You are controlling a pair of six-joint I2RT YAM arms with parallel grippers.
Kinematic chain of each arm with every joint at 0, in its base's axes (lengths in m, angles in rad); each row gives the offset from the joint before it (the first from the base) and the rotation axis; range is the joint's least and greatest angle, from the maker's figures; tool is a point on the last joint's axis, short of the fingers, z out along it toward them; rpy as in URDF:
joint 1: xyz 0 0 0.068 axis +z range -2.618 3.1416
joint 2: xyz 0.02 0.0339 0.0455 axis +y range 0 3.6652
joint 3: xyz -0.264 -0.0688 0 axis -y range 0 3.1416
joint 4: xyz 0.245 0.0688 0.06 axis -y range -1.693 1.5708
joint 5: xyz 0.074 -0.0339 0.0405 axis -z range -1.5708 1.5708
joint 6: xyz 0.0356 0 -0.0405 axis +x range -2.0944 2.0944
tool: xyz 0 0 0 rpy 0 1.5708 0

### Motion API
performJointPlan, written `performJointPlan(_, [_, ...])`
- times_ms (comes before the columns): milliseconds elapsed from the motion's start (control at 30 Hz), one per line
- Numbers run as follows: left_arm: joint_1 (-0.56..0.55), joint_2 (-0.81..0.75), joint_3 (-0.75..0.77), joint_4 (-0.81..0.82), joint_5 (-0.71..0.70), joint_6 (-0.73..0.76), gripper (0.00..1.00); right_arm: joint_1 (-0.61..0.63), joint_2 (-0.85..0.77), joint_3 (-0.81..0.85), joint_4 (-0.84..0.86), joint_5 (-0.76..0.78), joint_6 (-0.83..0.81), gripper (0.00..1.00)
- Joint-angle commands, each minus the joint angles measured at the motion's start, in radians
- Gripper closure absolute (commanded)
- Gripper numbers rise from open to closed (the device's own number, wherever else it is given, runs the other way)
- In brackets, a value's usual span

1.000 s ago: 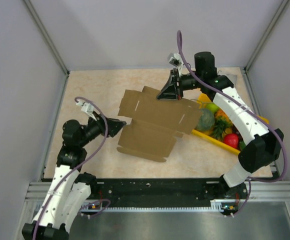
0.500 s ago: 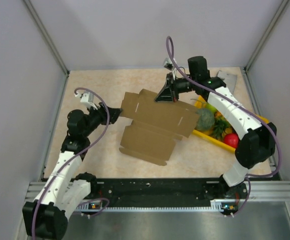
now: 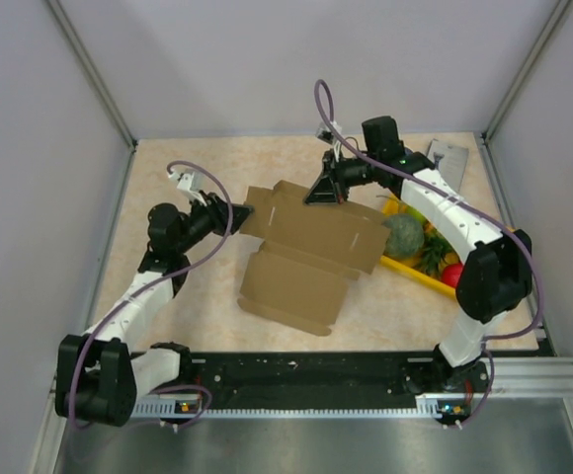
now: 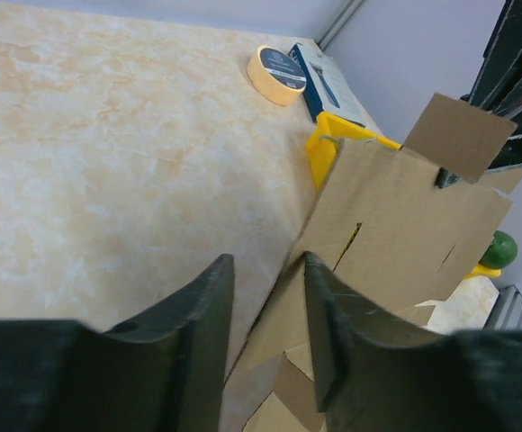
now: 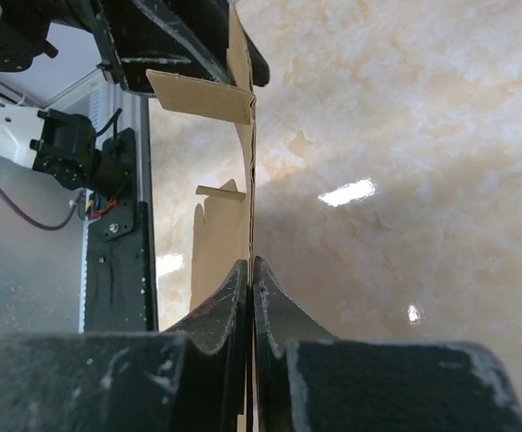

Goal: Fold the paper box

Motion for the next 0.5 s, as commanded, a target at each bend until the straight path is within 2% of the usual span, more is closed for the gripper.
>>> performJointPlan(0, [-0.009, 0.027, 0.019, 0.17, 0.008, 0.015, 0.66, 0.009, 0.034, 0.044, 0.003, 0.023, -0.025, 1.0])
performJointPlan(133, [-0.019, 0.054, -0.037, 0.283, -0.079, 0.043, 0.76, 0.028, 0.048, 0.052, 0.002, 0.156, -0.028, 1.0])
performJointPlan(267, [-0.041, 0.117, -0.077, 0.365, -0.091, 0.022, 0.8, 0.091, 0.049, 0.025, 0.018, 0.407, -0.057, 1.0])
performJointPlan(367, [-0.05, 0.149, -0.106, 0.383, -0.099, 0.0, 0.79, 0.121, 0.037, -0.03, 0.075, 0.517, -0.067, 1.0])
performJointPlan(433, [-0.05, 0.134, -0.144, 0.387, -0.111, -0.014, 0.74, 0.144, 0.016, -0.089, 0.124, 0.567, -0.077, 1.0])
performJointPlan(467, [-0.05, 0.123, -0.157, 0.383, -0.119, -0.014, 0.68, 0.152, 0.006, -0.11, 0.141, 0.613, -0.083, 1.0])
